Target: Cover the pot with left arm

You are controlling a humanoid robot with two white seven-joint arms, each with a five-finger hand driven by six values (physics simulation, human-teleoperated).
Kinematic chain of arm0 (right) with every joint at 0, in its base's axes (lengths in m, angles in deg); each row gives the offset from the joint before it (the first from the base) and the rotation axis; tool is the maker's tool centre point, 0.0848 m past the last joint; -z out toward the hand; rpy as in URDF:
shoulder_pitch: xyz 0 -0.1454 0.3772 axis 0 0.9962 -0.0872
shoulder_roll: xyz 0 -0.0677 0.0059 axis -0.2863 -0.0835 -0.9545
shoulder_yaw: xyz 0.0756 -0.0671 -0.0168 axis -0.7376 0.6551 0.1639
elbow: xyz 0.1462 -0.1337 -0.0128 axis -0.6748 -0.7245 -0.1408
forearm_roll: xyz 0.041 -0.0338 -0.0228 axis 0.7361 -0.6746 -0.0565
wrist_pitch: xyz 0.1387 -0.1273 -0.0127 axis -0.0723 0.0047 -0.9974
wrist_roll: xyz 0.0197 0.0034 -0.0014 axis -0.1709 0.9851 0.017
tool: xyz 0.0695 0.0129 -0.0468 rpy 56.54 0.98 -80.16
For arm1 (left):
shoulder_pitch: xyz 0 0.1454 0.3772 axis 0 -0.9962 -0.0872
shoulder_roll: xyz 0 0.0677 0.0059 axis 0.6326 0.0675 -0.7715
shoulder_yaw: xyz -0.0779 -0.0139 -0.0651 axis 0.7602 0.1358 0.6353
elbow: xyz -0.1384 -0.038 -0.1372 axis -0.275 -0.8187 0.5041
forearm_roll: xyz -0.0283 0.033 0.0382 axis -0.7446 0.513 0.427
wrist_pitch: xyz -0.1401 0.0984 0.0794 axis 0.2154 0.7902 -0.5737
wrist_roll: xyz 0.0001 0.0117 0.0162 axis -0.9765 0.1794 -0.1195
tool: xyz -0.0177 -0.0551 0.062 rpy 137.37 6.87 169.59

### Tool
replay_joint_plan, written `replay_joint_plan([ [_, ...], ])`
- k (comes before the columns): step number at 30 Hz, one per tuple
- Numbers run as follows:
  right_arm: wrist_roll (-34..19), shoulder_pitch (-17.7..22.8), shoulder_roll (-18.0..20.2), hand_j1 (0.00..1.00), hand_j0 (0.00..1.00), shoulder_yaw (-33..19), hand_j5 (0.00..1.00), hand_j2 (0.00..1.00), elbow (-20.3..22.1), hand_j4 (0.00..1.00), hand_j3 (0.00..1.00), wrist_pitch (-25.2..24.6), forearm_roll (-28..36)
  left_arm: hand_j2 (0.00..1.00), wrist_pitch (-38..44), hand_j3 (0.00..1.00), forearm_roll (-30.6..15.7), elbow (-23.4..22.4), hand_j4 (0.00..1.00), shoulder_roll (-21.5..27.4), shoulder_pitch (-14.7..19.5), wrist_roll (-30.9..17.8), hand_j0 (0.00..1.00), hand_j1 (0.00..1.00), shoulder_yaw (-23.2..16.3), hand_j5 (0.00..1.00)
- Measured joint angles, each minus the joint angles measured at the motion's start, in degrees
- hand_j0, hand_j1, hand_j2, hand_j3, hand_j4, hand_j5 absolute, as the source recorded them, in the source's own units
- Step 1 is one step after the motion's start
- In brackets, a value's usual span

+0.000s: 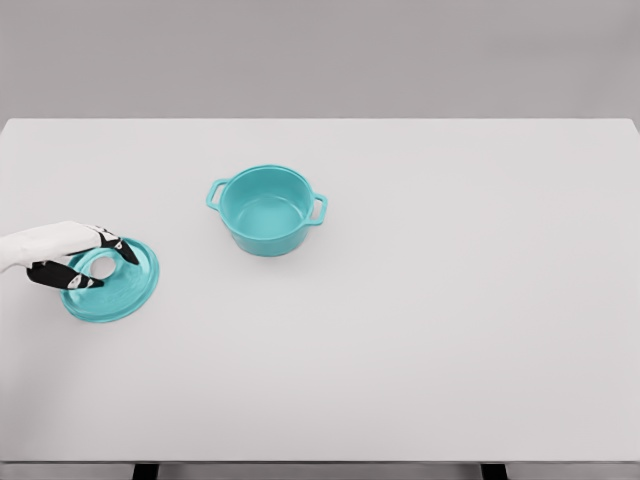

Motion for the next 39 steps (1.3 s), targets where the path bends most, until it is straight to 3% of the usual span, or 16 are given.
replay_joint_plan([
  [10,0.0,0.0,0.0,1.0,1.0,0.0,1.0,1.0,-0.01,1.0,1.0,-0.01,0.0,0.41,0.32,0.41,-0.34,0.13,0.41,0.12,-0.35,0.95,0.41,0.41,-0.48,0.41],
  [17,0.0,0.0,0.0,1.0,1.0,0.0,1.0,1.0,-0.01,1.0,1.0,0.0,0.0,0.41,0.41,0.41,0.47,0.74,0.41,-0.04,-0.44,1.13,0.41,0.41,-0.48,0.41],
  [31,0.0,0.0,0.0,1.0,1.0,0.0,1.0,1.0,0.0,1.0,1.0,-0.01,0.0,0.41,-0.72,0.41,2.81,10.06,0.41,0.3,0.35,0.05,0.41,0.41,-0.98,0.41],
  [39,0.0,0.0,0.0,1.0,1.0,0.0,1.0,1.0,-0.01,1.0,1.0,0.0,0.0,0.42,-0.66,0.42,2.3,12.34,0.42,1.73,4.66,0.06,0.42,0.42,-0.69,0.42],
])
